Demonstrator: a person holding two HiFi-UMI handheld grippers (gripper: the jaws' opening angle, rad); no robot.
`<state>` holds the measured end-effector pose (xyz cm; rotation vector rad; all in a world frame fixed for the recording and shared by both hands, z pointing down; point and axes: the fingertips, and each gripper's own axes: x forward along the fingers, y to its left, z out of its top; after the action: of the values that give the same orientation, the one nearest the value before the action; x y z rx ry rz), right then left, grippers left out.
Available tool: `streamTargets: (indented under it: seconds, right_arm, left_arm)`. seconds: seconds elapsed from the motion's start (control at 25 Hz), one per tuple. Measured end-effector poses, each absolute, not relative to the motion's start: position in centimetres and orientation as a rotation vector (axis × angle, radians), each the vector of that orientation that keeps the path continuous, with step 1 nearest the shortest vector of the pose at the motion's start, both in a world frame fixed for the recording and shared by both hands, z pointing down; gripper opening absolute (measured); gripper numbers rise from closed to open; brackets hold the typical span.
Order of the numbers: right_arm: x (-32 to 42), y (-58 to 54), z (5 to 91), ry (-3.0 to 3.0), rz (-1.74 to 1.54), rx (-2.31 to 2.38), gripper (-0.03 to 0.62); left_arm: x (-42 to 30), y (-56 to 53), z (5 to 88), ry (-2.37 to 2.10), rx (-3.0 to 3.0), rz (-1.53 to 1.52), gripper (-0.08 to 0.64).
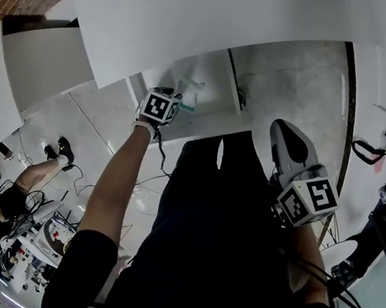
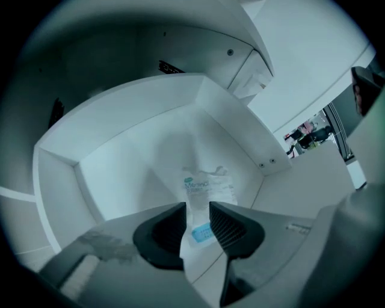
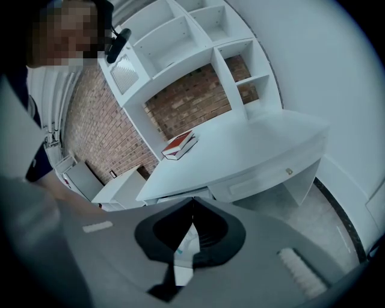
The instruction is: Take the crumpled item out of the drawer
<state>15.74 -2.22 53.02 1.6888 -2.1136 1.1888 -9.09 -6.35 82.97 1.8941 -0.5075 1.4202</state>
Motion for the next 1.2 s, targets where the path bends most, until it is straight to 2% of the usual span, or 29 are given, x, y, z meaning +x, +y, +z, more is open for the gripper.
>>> streamTargets:
  seconds: [0.28, 0.44, 0.56, 1.0, 1.2]
  right_arm:
    - [14.9, -1.8, 53.5, -2.091, 1.190, 1.675, 0.003]
    - [14.1, -2.0, 53.4, -2.095, 1.188, 1.655, 0.003]
    - [13.2, -2.6, 53.2, -2.113, 1.183, 1.630, 0.003]
    - [9.4, -5.1, 50.7, -2.244, 1.095, 1.517, 0.003]
    - [8.0, -6.4, 48.7, -2.316, 1.032, 1.472, 0.003]
  left_arm:
    - [-8.7, -6.2, 85.3, -0.492, 1.873, 1.433, 0.129]
    - [-8.6, -6.3, 84.9, -0.478, 1.903, 1.454, 0.055]
    - [-9.0, -6.9, 83.9, -0.505, 1.952, 1.451, 0.029]
    - [-11.1, -6.6, 78.9, -0.629, 1.936, 1.214, 0.015]
    - [-11.7, -8.0, 73.7, -0.739, 2.004, 1.037, 0.015]
